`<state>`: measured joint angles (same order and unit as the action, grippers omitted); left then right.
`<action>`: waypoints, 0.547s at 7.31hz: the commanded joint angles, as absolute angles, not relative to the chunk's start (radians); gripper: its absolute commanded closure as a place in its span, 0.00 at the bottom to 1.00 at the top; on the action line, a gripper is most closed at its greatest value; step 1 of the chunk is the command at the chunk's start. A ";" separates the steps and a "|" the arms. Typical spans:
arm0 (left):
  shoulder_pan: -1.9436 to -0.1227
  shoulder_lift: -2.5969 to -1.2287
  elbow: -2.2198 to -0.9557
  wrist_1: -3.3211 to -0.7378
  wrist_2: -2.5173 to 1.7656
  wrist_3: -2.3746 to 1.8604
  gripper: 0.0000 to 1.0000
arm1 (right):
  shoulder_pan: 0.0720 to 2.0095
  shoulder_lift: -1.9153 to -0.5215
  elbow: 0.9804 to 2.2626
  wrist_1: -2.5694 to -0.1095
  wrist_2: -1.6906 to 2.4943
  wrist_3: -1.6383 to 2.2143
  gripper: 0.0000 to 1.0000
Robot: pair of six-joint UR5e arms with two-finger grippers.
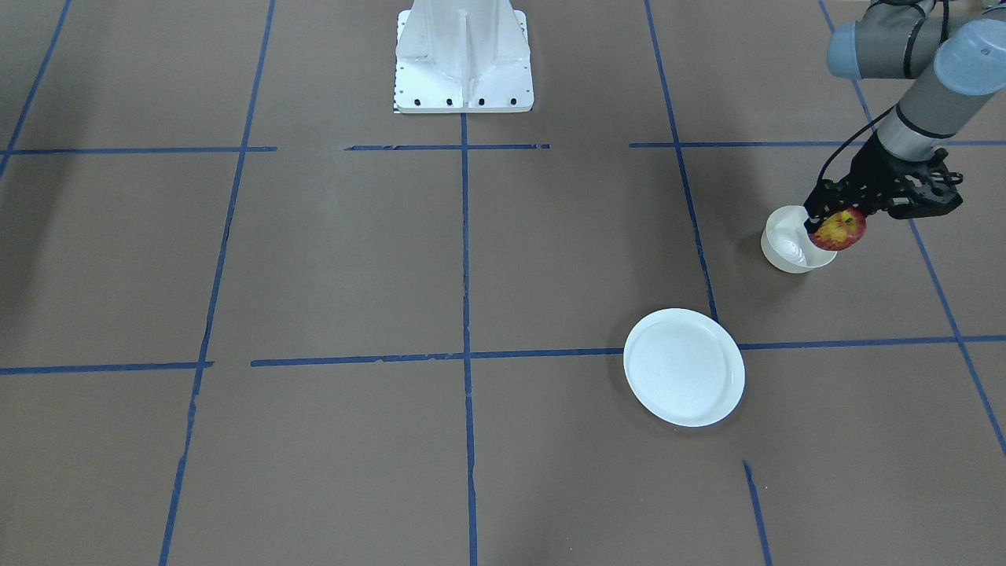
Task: Move apple from plate to bowl
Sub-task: 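Lower the apple into the white bowl and open the left gripper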
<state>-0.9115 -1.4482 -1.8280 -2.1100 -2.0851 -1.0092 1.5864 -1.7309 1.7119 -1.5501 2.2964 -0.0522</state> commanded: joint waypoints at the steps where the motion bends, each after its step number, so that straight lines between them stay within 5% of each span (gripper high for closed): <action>1: -0.868 -1.451 -1.824 -2.114 -2.075 -1.054 0.90 | 1.586 -1.732 1.712 -1.549 2.296 -0.052 0.00; 2: -0.864 -1.457 -1.807 -2.114 -2.075 -1.054 0.85 | 1.586 -1.730 1.712 -1.549 2.296 -0.052 0.00; 4: -0.864 -1.466 -1.787 -2.112 -2.075 -1.054 0.29 | 1.586 -1.732 1.712 -1.549 2.296 -0.052 0.00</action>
<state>-0.8649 -1.4626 -1.7964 -2.1134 -2.0756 -1.0531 1.5862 -1.7308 1.7119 -1.5493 2.2964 -0.0522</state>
